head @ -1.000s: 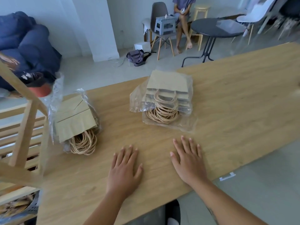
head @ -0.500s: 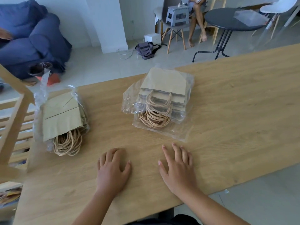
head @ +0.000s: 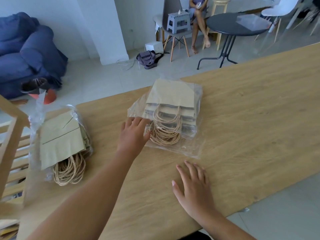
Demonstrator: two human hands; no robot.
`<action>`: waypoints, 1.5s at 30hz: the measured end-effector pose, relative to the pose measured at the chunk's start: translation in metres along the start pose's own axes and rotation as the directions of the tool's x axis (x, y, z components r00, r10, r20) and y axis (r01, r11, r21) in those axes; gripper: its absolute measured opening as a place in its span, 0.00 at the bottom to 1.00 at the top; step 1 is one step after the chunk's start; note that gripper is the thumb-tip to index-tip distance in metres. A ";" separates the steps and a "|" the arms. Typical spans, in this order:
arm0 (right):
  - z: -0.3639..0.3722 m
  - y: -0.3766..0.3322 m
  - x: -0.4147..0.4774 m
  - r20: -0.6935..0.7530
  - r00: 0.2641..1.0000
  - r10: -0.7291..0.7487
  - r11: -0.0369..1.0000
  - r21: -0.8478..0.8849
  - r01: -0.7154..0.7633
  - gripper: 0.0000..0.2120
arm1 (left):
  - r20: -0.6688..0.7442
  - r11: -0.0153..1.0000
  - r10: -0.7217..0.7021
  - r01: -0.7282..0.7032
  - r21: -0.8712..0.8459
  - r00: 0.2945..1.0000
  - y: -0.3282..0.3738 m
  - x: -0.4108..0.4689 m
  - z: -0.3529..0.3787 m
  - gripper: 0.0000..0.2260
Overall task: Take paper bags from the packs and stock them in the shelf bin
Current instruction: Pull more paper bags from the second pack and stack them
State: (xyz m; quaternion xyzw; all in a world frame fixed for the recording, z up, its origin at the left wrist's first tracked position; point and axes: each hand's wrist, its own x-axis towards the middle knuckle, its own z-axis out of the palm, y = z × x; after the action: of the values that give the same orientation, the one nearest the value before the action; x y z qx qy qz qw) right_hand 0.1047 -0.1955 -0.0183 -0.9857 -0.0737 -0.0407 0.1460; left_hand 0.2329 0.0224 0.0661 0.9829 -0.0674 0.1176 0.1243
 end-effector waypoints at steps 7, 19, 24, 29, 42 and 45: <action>-0.034 -0.023 0.047 -0.338 0.931 -0.141 0.967 0.154 0.203 0.15 | -0.297 0.979 0.192 -0.205 -0.012 0.935 0.000 0.022 -0.026 0.05; -0.079 -0.061 0.154 0.235 0.964 -0.125 0.974 -0.154 0.164 0.35 | -0.296 0.940 0.308 -0.337 -0.052 0.904 0.012 0.103 -0.091 0.07; -0.080 -0.059 0.153 0.170 0.970 -0.172 0.973 -0.127 0.195 0.09 | -0.298 0.935 0.315 -0.348 -0.062 0.901 0.011 0.109 -0.096 0.07; -0.081 -0.061 0.154 0.047 0.976 -0.214 0.971 -0.098 0.217 0.05 | -0.273 0.935 0.322 -0.349 -0.055 0.906 0.009 0.104 -0.091 0.07; -0.207 -0.054 0.210 -0.191 0.944 -0.269 0.963 -0.087 0.257 0.04 | -0.210 0.962 0.235 -0.258 -0.087 0.949 0.024 0.140 -0.130 0.10; -0.247 -0.060 0.222 -0.123 0.956 -0.267 0.963 -0.084 0.258 0.05 | -0.199 0.974 0.104 -0.141 -0.180 0.974 0.028 0.157 -0.145 0.09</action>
State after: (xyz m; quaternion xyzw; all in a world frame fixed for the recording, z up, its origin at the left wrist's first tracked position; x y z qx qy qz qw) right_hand 0.2998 -0.1819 0.2569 -0.9666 -0.1926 -0.1279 0.1109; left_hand 0.3485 0.0174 0.2477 0.9446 -0.1270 0.2106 0.2173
